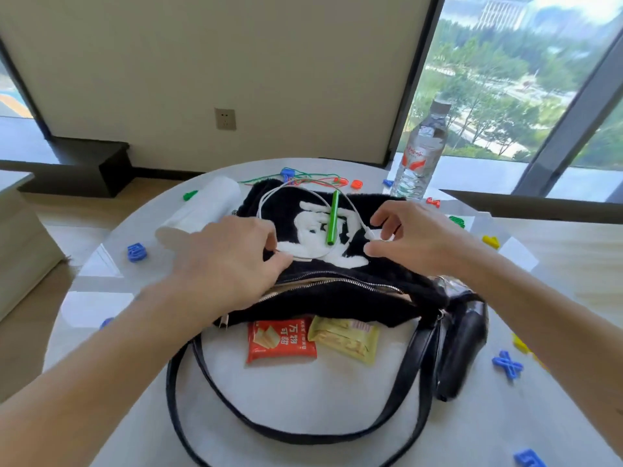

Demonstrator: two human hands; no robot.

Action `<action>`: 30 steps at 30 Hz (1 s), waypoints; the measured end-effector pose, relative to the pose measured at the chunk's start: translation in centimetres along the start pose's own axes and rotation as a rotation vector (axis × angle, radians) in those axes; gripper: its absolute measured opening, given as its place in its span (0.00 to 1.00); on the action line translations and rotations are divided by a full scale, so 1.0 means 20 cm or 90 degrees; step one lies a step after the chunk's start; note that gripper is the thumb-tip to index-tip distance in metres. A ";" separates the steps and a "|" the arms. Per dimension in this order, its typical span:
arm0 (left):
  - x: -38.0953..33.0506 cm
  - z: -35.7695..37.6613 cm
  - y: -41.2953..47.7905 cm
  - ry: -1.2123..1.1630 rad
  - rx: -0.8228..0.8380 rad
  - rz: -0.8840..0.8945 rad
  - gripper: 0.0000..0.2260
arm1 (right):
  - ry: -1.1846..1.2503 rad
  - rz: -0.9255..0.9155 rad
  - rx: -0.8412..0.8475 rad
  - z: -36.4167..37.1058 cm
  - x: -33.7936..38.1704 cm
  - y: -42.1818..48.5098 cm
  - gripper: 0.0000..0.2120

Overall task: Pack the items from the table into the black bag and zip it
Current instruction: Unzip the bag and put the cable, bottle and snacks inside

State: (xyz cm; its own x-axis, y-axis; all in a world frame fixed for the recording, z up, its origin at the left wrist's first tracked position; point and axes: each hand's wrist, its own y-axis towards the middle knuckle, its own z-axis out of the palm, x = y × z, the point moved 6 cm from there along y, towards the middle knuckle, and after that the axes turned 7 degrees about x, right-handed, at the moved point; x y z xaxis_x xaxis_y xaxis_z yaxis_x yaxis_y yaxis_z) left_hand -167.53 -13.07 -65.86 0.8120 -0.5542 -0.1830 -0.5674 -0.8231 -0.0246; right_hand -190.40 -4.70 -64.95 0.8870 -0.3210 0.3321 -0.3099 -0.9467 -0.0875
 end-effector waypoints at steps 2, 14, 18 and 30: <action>-0.09 0.02 0.06 -0.043 0.018 0.033 0.13 | 0.008 0.022 -0.018 0.02 0.03 0.12 0.21; -0.08 0.10 0.15 -0.134 0.057 0.069 0.20 | -0.071 0.198 -0.032 0.29 0.08 0.55 0.18; -0.13 0.15 0.17 -0.148 0.080 0.101 0.22 | -0.039 0.221 -0.084 0.30 0.10 0.55 0.11; -0.07 0.12 0.22 -0.151 0.071 0.098 0.19 | 0.212 0.276 -0.180 -0.23 -0.59 0.05 0.06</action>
State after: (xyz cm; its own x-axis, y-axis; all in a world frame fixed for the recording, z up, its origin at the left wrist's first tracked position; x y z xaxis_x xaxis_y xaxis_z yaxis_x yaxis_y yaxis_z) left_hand -171.42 -15.64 -68.11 0.6678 -0.6164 -0.4172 -0.7036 -0.7056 -0.0839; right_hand -202.67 -1.69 -64.52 0.5191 -0.6072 0.6016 -0.7378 -0.6736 -0.0433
